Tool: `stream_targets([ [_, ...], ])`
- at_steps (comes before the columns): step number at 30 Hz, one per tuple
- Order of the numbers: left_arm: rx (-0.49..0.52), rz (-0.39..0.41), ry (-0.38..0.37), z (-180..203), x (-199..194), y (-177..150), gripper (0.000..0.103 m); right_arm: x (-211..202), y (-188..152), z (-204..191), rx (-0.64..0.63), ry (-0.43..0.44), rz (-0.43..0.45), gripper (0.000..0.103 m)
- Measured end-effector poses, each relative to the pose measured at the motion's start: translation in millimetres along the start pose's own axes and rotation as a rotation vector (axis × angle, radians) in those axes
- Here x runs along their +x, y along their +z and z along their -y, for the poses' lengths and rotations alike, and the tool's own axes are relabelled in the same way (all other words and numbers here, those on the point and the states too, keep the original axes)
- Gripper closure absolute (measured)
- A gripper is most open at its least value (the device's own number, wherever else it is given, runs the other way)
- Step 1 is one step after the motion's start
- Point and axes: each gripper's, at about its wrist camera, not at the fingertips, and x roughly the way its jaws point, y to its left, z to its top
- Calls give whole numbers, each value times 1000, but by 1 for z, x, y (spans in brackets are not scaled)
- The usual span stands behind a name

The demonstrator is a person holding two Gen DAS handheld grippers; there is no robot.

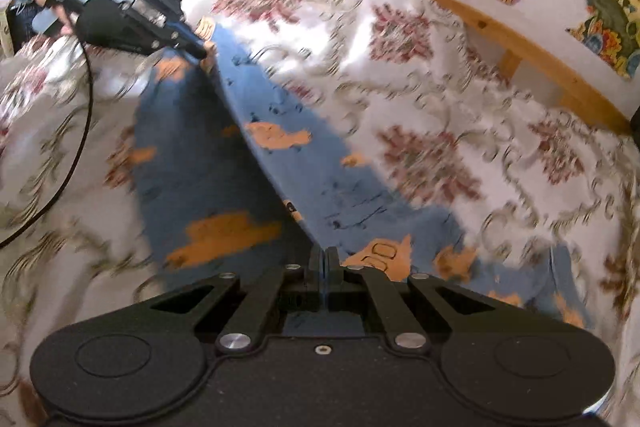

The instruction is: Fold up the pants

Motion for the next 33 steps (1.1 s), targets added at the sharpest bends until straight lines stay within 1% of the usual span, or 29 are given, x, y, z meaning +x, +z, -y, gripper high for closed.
stream_targets([
  [2, -8, -10, -3, 10, -1, -10, 102, 3, -13, -16, 12, 10, -24, 103],
  [5, -9, -12, 13, 25, -1, -22, 102, 6, -29, -37, -15, 11, -44, 103],
  [8, -9, -13, 40, 36, 0, -29, 102, 7, -35, -45, -28, 4, -34, 103],
  [9, -12, -15, 52, 38, 0, -30, 97, 7, -36, -47, -39, -4, -30, 103],
  [10, -17, -17, 59, 38, 1, -31, 95, 7, -37, -49, -54, -19, -22, 103],
  [11, -20, -16, 63, 38, 2, -31, 95, 8, -37, -48, -59, -26, -17, 92],
  [12, -14, -17, 65, 39, 2, -31, 92, 7, -38, -47, -57, -33, -13, 81],
  [13, -4, -18, 67, 40, 2, -31, 86, 8, -38, -45, -53, -38, -9, 77],
  [14, 12, -14, 71, 42, 1, -30, 81, 8, -39, -42, -51, -42, -8, 71],
  [15, 32, -11, 77, 44, 0, -29, 73, 9, -39, -39, -55, -49, -9, 64],
  [16, 54, -5, 82, 47, 0, -28, 69, 9, -41, -38, -68, -62, -10, 59],
  [17, 77, 1, 89, 51, -1, -27, 68, 9, -42, -39, -86, -80, -7, 51],
  [18, 93, 5, 97, 54, -1, -27, 64, 9, -44, -39, -107, -101, -3, 44],
  [20, 133, 8, 120, 60, 1, -25, 54, 9, -46, -39, -147, -132, -1, 38],
  [21, 156, 9, 137, 64, 2, -26, 52, 11, -47, -39, -168, -144, -4, 36],
  [23, 208, 8, 170, 69, 6, -27, 50, 14, -50, -39, -217, -164, -5, 36],
  [25, 235, 9, 190, 70, 9, -27, 52, 18, -51, -40, -269, -179, 2, 37],
  [26, 244, 10, 194, 69, 9, -27, 53, 19, -51, -41, -290, -184, 4, 41],
  [27, 254, 12, 195, 69, 9, -26, 58, 21, -51, -42, -310, -187, 6, 47],
  [28, 266, 12, 194, 69, 9, -26, 67, 23, -50, -42, -328, -188, 8, 51],
  [29, 279, 8, 188, 69, 10, -26, 71, 25, -49, -42, -341, -184, 7, 59],
  [30, 286, 4, 178, 69, 10, -25, 76, 26, -47, -43, -349, -180, 5, 69],
  [31, 290, 2, 168, 69, 10, -25, 84, 27, -46, -43, -356, -176, 4, 75],
  [32, 296, -1, 155, 69, 10, -25, 90, 28, -45, -43, -358, -173, 1, 88],
  [33, 301, -3, 146, 68, 10, -25, 92, 28, -45, -44, -357, -166, -3, 97],
])
